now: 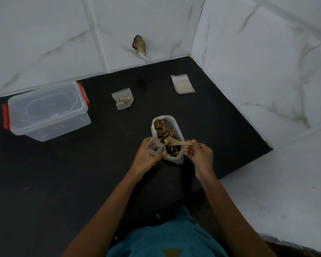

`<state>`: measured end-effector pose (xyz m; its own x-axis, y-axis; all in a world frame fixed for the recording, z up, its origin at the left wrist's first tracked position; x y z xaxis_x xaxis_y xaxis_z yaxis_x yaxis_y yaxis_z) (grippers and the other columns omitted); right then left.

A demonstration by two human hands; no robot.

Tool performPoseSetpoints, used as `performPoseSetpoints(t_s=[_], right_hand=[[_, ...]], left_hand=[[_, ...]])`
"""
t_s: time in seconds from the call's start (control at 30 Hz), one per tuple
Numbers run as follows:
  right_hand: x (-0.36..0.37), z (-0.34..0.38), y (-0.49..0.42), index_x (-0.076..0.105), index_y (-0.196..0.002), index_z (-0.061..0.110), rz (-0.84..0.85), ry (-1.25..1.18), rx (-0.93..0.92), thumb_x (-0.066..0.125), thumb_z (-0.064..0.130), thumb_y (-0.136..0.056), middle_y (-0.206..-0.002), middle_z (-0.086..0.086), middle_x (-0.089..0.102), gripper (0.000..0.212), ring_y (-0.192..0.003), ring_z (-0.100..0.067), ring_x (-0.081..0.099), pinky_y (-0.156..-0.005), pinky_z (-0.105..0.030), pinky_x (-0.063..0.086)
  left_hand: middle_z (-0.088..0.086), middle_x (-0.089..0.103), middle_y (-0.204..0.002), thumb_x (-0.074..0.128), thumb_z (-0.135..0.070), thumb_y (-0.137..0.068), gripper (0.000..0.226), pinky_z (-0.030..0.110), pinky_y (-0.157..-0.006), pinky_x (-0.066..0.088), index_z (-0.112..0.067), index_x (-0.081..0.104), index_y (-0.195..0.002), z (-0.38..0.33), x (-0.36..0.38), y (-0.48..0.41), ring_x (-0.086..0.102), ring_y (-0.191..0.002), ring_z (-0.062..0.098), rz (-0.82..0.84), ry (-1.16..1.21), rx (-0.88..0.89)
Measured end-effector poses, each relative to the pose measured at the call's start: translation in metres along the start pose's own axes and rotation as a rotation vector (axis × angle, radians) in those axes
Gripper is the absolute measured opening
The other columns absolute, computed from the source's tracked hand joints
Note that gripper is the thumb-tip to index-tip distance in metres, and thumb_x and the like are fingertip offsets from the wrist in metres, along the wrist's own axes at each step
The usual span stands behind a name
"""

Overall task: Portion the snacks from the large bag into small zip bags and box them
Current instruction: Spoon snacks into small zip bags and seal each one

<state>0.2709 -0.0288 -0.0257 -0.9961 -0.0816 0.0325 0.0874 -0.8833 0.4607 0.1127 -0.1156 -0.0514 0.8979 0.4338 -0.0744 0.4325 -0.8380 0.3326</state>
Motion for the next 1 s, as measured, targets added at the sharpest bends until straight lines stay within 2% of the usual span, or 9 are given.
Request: performPoseSetpoints(t_s=[0.13,0.23,0.4,0.5,0.67,0.83,1.0], right_hand=[[-0.005,0.001,-0.001,0.063,-0.09,0.002,-0.011,-0.113,0.049,0.049,0.013,-0.095,-0.072,-0.007,0.061,0.019,-0.064,-0.011,0.058,-0.062,-0.021,0.05],[-0.007,0.002,-0.001,0.063,-0.086,0.005,-0.021,-0.065,0.021,0.049,0.014,-0.094,-0.071,-0.006,0.062,0.018,-0.062,-0.01,0.058,-0.062,-0.02,0.05],[-0.005,0.0,0.0,0.064,-0.09,0.001,-0.011,0.01,-0.012,0.049,0.014,-0.095,-0.071,-0.005,0.063,0.02,-0.061,-0.008,0.059,-0.059,-0.017,0.051],[-0.005,0.0,0.001,0.063,-0.094,-0.001,0.001,-0.054,0.023,0.049,0.014,-0.095,-0.073,-0.006,0.062,0.021,-0.064,-0.01,0.059,-0.061,-0.019,0.051],[-0.007,0.012,0.002,0.063,-0.09,0.004,0.007,-0.118,0.034,0.049,0.014,-0.094,-0.074,-0.006,0.062,0.018,-0.068,-0.011,0.059,-0.063,-0.021,0.05],[-0.003,0.028,0.011,0.064,-0.088,0.006,0.06,-0.14,-0.012,0.049,0.013,-0.094,-0.073,-0.005,0.062,0.018,-0.066,-0.01,0.059,-0.062,-0.021,0.05],[0.004,0.046,0.025,0.064,-0.082,0.008,0.12,-0.15,-0.072,0.048,0.012,-0.094,-0.07,-0.005,0.062,0.021,-0.063,-0.009,0.059,-0.062,-0.02,0.051]], left_hand=[[-0.005,0.054,-0.119,0.073,-0.018,-0.077,0.051,0.025,-0.081,0.048,-0.028,0.045,-0.118,0.001,0.0,0.0,0.052,-0.11,0.008,-0.001,0.01,-0.003],[-0.007,0.054,-0.117,0.073,-0.017,-0.077,0.05,0.023,-0.079,0.048,-0.028,0.045,-0.118,0.0,0.0,0.001,0.053,-0.108,0.006,-0.003,0.009,-0.001],[-0.008,0.053,-0.117,0.073,-0.018,-0.077,0.051,0.027,-0.085,0.048,-0.029,0.045,-0.117,-0.001,0.0,0.0,0.051,-0.11,0.007,-0.002,-0.007,-0.001],[-0.006,0.053,-0.119,0.074,-0.018,-0.077,0.051,0.023,-0.08,0.048,-0.03,0.044,-0.117,-0.002,0.0,0.002,0.051,-0.11,0.007,0.003,-0.004,0.012],[-0.001,0.049,-0.126,0.077,-0.015,-0.074,0.059,0.029,-0.095,0.046,-0.028,0.043,-0.12,-0.004,-0.002,0.004,0.05,-0.116,0.01,-0.056,-0.038,0.082],[0.0,0.052,-0.121,0.077,-0.01,-0.072,0.057,0.036,-0.098,0.046,-0.025,0.043,-0.115,-0.02,-0.004,0.001,0.05,-0.114,0.013,-0.129,-0.072,0.173],[0.0,0.049,-0.126,0.077,-0.013,-0.072,0.063,0.036,-0.101,0.043,-0.017,0.042,-0.125,-0.025,-0.001,-0.005,0.045,-0.119,0.013,-0.162,-0.095,0.163]])
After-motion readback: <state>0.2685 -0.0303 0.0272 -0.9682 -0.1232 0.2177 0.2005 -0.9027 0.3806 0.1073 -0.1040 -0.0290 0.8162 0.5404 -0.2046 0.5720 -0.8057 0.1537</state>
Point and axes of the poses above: each hand's wrist, its own y-axis away from the middle knuckle, its own x-axis out of the palm, z = x × y, the point moved 6 cm from there along -y, towards the middle knuckle
